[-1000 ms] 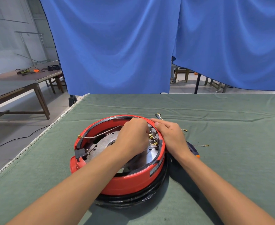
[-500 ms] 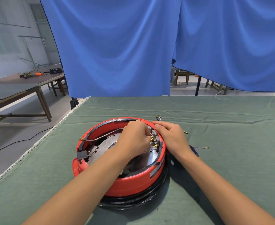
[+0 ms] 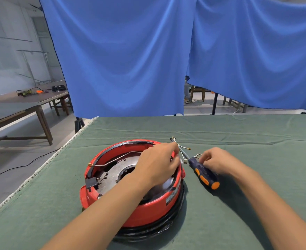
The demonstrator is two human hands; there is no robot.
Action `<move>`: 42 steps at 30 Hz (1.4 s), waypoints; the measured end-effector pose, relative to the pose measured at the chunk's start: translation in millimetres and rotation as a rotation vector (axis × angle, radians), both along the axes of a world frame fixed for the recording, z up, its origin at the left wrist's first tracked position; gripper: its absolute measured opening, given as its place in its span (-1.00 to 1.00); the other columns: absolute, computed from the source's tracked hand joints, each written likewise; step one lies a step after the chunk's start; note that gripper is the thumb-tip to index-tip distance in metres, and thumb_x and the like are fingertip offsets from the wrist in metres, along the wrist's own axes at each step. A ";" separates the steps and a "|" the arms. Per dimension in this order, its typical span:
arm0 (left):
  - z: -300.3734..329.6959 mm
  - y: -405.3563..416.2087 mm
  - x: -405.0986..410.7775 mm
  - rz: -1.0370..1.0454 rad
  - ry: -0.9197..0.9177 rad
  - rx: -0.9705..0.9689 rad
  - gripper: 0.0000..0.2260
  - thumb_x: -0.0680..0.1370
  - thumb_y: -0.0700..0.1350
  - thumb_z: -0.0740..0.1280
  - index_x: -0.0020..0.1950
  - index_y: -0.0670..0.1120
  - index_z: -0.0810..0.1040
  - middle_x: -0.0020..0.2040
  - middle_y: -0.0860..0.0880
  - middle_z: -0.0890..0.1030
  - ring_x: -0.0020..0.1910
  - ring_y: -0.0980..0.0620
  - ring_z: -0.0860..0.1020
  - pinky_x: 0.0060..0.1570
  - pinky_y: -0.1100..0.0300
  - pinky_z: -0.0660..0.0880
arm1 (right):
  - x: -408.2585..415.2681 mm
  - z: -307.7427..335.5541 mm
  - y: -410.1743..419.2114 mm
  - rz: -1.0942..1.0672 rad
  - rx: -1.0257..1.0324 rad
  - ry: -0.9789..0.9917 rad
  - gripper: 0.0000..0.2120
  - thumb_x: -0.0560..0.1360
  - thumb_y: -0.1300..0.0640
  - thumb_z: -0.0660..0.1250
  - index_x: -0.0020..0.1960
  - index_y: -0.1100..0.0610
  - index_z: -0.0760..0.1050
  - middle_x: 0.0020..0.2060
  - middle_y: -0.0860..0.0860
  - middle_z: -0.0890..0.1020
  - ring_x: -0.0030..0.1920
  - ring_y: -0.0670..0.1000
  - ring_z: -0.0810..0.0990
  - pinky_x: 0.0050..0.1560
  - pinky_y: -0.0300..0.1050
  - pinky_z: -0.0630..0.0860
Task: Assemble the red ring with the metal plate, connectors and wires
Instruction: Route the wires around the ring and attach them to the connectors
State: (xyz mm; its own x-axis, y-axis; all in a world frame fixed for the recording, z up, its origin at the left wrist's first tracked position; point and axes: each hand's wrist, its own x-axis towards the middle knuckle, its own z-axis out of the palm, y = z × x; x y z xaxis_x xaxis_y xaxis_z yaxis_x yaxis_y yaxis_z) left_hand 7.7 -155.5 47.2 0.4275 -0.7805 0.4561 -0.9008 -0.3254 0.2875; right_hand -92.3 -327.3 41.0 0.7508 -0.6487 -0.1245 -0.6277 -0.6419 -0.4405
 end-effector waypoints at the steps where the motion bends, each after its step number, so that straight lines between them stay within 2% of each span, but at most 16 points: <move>1: -0.5 -0.6 1.4 0.002 0.018 0.007 -0.85 0.56 0.00 0.20 0.07 0.04 0.49 -0.08 0.05 0.61 -0.02 -0.08 0.53 -0.22 0.12 0.28 | -1.6 1.1 -2.8 0.004 -0.012 0.035 -0.74 0.44 0.28 0.25 -0.23 -0.05 0.57 -0.09 0.05 0.68 -0.08 0.03 0.59 -0.17 -0.22 0.44; 6: -2.4 3.5 6.1 -0.002 0.045 0.029 -0.83 0.59 0.00 0.17 0.11 0.12 0.50 -0.06 0.05 0.64 0.02 -0.07 0.53 -0.17 0.09 0.34 | -8.5 0.8 -13.7 -0.017 -0.012 0.138 -0.69 0.44 0.37 0.22 -0.28 0.00 0.54 -0.14 0.05 0.64 -0.11 0.04 0.58 -0.19 -0.22 0.44; 9: -1.9 4.3 5.4 0.002 0.062 0.027 -0.81 0.61 -0.01 0.15 0.13 0.11 0.52 -0.02 0.04 0.64 0.06 -0.06 0.53 -0.10 0.07 0.39 | -9.6 -1.2 -17.8 -0.042 -0.062 0.154 -0.81 0.41 0.30 0.25 -0.17 0.13 0.62 -0.13 0.09 0.67 -0.06 0.09 0.61 -0.11 -0.13 0.52; 13: -2.2 4.3 3.1 0.000 0.057 0.032 -0.81 0.61 -0.01 0.15 0.16 0.09 0.51 -0.05 0.04 0.64 0.05 -0.07 0.53 -0.10 0.07 0.39 | -11.5 -5.1 -20.9 -0.080 -0.083 0.165 -0.82 0.41 0.25 0.27 -0.06 0.22 0.62 -0.09 0.14 0.67 -0.02 0.15 0.61 -0.03 -0.07 0.55; 16: -2.5 5.7 3.3 -0.001 0.070 0.032 -0.81 0.61 -0.01 0.16 0.16 0.09 0.50 -0.10 0.05 0.63 0.02 -0.07 0.52 -0.13 0.08 0.37 | -11.5 -3.8 -21.5 -0.150 -0.121 0.131 -0.89 0.44 0.26 0.25 -0.16 0.21 0.56 -0.13 0.14 0.63 -0.08 0.17 0.58 -0.08 -0.09 0.55; 18: -2.8 6.2 2.9 -0.005 0.067 0.030 -0.82 0.61 -0.02 0.16 0.16 0.09 0.49 -0.12 0.06 0.62 0.00 -0.06 0.52 -0.17 0.09 0.34 | -10.2 -1.8 -23.0 -0.201 -0.123 0.026 -0.86 0.48 0.29 0.22 -0.19 0.22 0.54 -0.17 0.13 0.63 -0.12 0.17 0.58 -0.09 -0.09 0.52; 20: -2.0 6.9 2.1 -0.003 0.069 0.026 -0.82 0.61 -0.02 0.16 0.16 0.08 0.49 -0.13 0.05 0.62 -0.01 -0.06 0.52 -0.19 0.10 0.31 | -6.3 1.2 -18.9 -0.188 0.015 -0.174 -0.83 0.52 0.32 0.18 -0.21 0.21 0.48 -0.27 0.06 0.64 -0.27 0.10 0.58 -0.17 -0.11 0.54; 22: -0.5 7.5 2.2 0.003 0.081 0.006 -0.83 0.61 -0.02 0.16 0.14 0.05 0.49 -0.15 0.04 0.61 -0.04 -0.06 0.52 -0.18 0.09 0.31 | -1.4 7.1 -6.2 -0.136 0.155 -0.388 -0.79 0.55 0.32 0.18 -0.23 0.13 0.40 -0.38 0.02 0.60 -0.44 0.00 0.49 -0.41 -0.22 0.46; 25: 1.8 9.0 2.7 0.018 0.081 -0.065 -0.86 0.62 -0.01 0.15 -0.08 0.01 0.44 -0.22 0.04 0.58 -0.13 -0.08 0.51 -0.23 0.07 0.31 | 3.6 16.2 13.4 0.012 0.259 -0.551 -0.82 0.55 0.33 0.22 -0.19 0.13 0.43 -0.38 0.03 0.59 -0.51 -0.04 0.44 -0.54 -0.35 0.37; 29: 3.3 9.6 2.7 0.028 0.089 -0.147 -0.84 0.61 -0.07 0.17 -0.17 -0.04 0.35 -0.31 0.01 0.50 -0.26 -0.09 0.44 -0.29 0.06 0.26 | 4.9 26.4 32.3 0.171 0.398 -0.629 -0.90 0.57 0.32 0.24 -0.11 0.20 0.47 -0.38 0.04 0.61 -0.57 -0.09 0.46 -0.53 -0.32 0.38; 32: 4.3 10.0 3.3 0.004 0.208 -0.231 -0.96 0.54 -0.15 0.22 -0.05 -0.01 0.41 -0.32 0.09 0.47 -0.30 0.01 0.44 -0.29 0.09 0.32 | 5.0 27.5 39.6 0.261 0.586 -0.656 -0.89 0.57 0.31 0.24 -0.11 0.20 0.49 -0.42 -0.01 0.62 -0.57 -0.10 0.46 -0.50 -0.29 0.39; 35: 3.8 11.2 4.9 0.004 0.211 -0.238 -0.88 0.54 -0.14 0.24 0.05 0.01 0.50 -0.26 0.14 0.51 -0.28 0.07 0.45 -0.23 0.12 0.37 | 5.2 23.9 40.4 0.342 0.678 -0.603 -0.87 0.57 0.29 0.26 -0.12 0.19 0.53 -0.41 -0.02 0.62 -0.52 -0.11 0.46 -0.46 -0.29 0.40; 38: 5.4 11.4 1.8 -0.033 0.194 -0.260 -0.90 0.51 -0.13 0.29 -0.11 0.08 0.51 -0.29 0.18 0.53 -0.31 0.12 0.47 -0.23 0.14 0.42 | 6.2 20.5 39.5 0.411 0.735 -0.564 -0.84 0.57 0.26 0.26 -0.17 0.19 0.55 -0.37 -0.03 0.62 -0.49 -0.11 0.44 -0.43 -0.31 0.40; 42: 6.1 10.0 1.1 -0.093 0.334 -0.340 -0.86 0.47 -0.21 0.35 -0.19 0.04 0.54 -0.37 0.15 0.54 -0.44 0.14 0.45 -0.34 0.16 0.40 | 7.1 18.2 36.0 0.452 0.811 -0.566 -0.86 0.56 0.21 0.27 -0.12 0.24 0.56 -0.36 -0.01 0.62 -0.50 -0.11 0.42 -0.42 -0.33 0.40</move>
